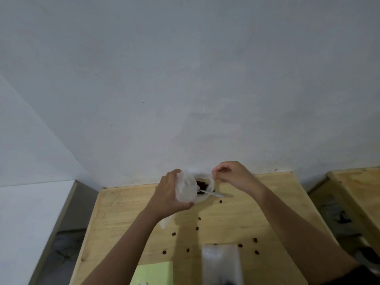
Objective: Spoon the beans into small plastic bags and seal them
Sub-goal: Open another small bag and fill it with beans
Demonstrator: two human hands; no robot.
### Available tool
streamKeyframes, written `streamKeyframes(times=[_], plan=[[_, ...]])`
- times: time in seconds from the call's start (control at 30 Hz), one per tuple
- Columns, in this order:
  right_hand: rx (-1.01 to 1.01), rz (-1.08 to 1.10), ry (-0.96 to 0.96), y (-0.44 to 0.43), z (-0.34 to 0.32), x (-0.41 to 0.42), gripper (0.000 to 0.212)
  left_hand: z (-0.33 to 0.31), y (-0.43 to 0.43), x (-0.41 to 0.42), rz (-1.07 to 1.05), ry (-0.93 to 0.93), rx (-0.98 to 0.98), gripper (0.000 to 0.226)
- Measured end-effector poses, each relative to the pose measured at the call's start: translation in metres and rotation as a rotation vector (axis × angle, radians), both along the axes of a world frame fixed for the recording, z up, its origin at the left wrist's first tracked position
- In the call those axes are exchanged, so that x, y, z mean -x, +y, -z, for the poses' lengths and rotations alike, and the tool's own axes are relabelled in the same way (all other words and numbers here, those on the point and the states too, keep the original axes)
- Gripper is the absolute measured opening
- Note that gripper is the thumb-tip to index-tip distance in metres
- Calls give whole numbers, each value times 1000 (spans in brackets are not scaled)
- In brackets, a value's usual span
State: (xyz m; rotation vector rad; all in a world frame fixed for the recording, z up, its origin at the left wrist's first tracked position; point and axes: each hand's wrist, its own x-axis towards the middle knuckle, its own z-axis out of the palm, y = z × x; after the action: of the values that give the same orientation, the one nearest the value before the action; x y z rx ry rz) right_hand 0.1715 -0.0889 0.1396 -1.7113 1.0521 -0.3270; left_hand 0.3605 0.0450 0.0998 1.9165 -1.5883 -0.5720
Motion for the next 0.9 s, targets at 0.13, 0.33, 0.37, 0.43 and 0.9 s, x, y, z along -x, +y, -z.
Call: streamKeyframes(times=[0.13,0.33,0.37,0.43,0.9], plan=[[96,0,335,-9,45,1,24,34,2,-11,11,22,-205,106],[-168,-28,287,-7,89,-13,11,59,-8,-19,12,64,-365,115],[-129,30,252,-10,92,-16,11,60,-10,-20,12,79,-383,117],[-22,155,170,-18,96,-20,15,61,-15,-18,16,122,-422,121],[-56,559,-241,-4,118,-30,17,65,-22,-10,74,121,-291,112]])
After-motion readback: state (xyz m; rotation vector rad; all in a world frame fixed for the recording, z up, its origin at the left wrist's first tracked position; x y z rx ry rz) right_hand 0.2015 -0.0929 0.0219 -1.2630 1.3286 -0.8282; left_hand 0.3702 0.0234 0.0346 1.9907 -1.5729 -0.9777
